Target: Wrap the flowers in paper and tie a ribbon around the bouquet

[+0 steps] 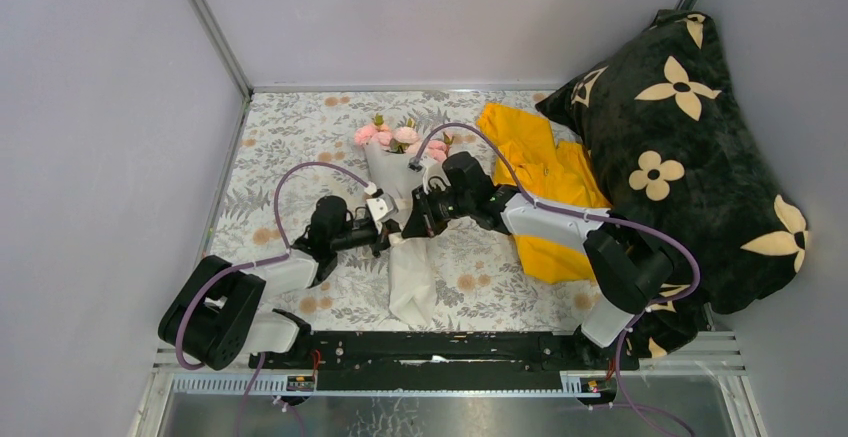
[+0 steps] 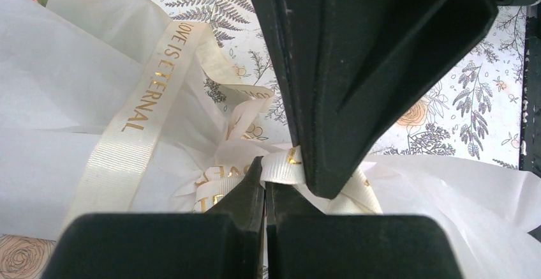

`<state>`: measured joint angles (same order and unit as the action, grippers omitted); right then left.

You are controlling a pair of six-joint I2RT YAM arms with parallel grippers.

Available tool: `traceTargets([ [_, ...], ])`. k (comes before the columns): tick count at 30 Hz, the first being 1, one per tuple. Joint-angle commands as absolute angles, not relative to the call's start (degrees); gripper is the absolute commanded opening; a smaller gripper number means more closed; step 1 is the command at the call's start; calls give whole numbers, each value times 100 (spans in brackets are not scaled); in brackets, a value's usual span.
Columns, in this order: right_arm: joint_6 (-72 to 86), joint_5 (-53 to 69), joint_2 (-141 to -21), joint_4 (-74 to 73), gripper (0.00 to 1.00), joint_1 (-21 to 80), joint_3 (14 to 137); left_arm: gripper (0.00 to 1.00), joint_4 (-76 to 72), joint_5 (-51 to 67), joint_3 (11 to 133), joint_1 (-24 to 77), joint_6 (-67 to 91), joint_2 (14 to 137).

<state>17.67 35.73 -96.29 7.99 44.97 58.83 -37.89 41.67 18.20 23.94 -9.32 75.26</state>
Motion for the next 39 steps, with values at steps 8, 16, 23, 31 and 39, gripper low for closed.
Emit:
traceTargets([
  [8, 1545, 2938, -9422, 225, 0, 4380, 6491, 66, -1038, 4426, 3170, 2216, -2634, 6913],
  [16, 1417, 2911, -9401, 208, 0, 4370, 6560, 79, 2024, 3927, 4442, 1051, -5874, 7885],
  [23, 1335, 2910, -9469, 188, 0, 4306, 6617, 80, 1127, 3799, 4776, 1034, -5989, 8831],
  [31, 1336, 2979, -9569, 176, 0, 4184, 6693, 40, 1289, 3726, 4694, 1103, -6770, 9125],
  [39, 1689, 2784, -9564, 483, 0, 4141, 6585, 0, 3141, 3987, 4832, 1093, -7643, 8172],
])
